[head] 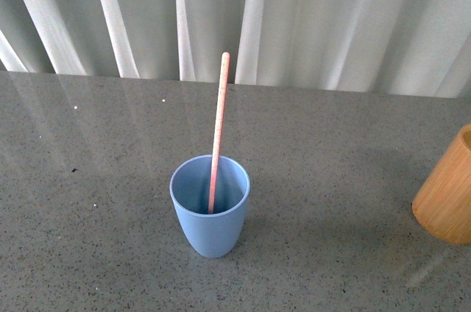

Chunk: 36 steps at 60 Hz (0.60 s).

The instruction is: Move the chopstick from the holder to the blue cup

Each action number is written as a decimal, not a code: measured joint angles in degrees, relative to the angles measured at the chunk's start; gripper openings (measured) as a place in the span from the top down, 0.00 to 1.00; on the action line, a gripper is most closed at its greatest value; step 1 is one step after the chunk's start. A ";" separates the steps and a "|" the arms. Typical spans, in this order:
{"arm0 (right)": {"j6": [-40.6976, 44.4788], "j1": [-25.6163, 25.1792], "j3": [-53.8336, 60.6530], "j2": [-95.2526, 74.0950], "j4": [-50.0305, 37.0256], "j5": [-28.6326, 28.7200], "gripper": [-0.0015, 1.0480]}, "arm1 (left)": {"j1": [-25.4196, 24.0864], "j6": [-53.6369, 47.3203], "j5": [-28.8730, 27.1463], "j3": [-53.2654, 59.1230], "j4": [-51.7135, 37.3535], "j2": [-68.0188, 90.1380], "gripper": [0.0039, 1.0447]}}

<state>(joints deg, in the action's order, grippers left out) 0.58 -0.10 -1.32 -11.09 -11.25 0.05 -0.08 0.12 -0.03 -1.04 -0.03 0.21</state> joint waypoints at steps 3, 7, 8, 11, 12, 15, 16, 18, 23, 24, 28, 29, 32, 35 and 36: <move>0.00 0.00 0.00 0.74 0.66 0.00 0.99 | 0.00 0.00 0.02 0.00 0.00 0.00 0.06; 0.00 0.00 -0.02 2.58 2.58 0.00 0.99 | 0.00 0.00 0.00 0.00 0.00 0.00 0.06; 0.00 0.00 -0.02 4.11 4.83 -0.04 0.99 | 0.00 0.00 0.02 0.00 0.00 0.00 0.06; 0.00 0.00 0.00 7.82 9.88 0.00 0.99 | 0.00 0.00 0.02 0.00 0.00 -0.02 0.06; 0.00 0.00 0.00 8.37 10.36 0.00 0.99 | 0.00 0.00 0.00 0.00 0.00 -0.02 0.06; -0.02 0.00 0.00 10.38 10.88 -0.04 0.99 | 0.00 0.00 0.00 0.00 0.00 0.00 0.06; -0.02 0.00 0.00 10.73 10.88 -0.04 0.99 | 0.00 0.00 0.00 0.00 0.00 0.00 0.06; -0.02 0.00 0.00 10.84 10.95 -0.02 0.99 | 0.00 0.00 0.02 0.00 0.00 -0.02 0.06; -0.02 0.00 0.00 10.84 11.13 -0.02 0.99 | 0.00 0.00 0.02 0.00 0.00 -0.09 0.06; -0.02 0.00 0.00 10.84 11.15 -0.04 0.99 | 0.00 0.00 0.00 0.00 0.00 -0.07 0.06; -0.02 0.00 0.00 10.84 11.15 -0.04 0.99 | 0.00 0.00 0.00 0.00 0.00 -0.07 0.06; -0.02 0.00 0.00 10.84 11.15 -0.02 0.99 | 0.00 0.00 0.02 0.00 0.00 -0.07 0.06; -0.02 0.00 0.00 10.84 11.15 -0.02 0.99 | 0.00 0.00 0.02 0.00 0.00 -0.07 0.06; -0.02 0.00 0.00 10.84 11.15 -0.02 0.99 | 0.00 0.00 0.00 0.00 0.00 -0.07 0.06; -0.02 0.00 0.00 10.84 11.15 -0.02 0.99 | 0.00 0.00 0.02 0.00 0.00 -0.07 0.06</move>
<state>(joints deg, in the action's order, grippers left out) 0.56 -0.10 -1.32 -0.25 -0.10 0.03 -0.08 0.12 -0.01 -1.04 -0.03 0.14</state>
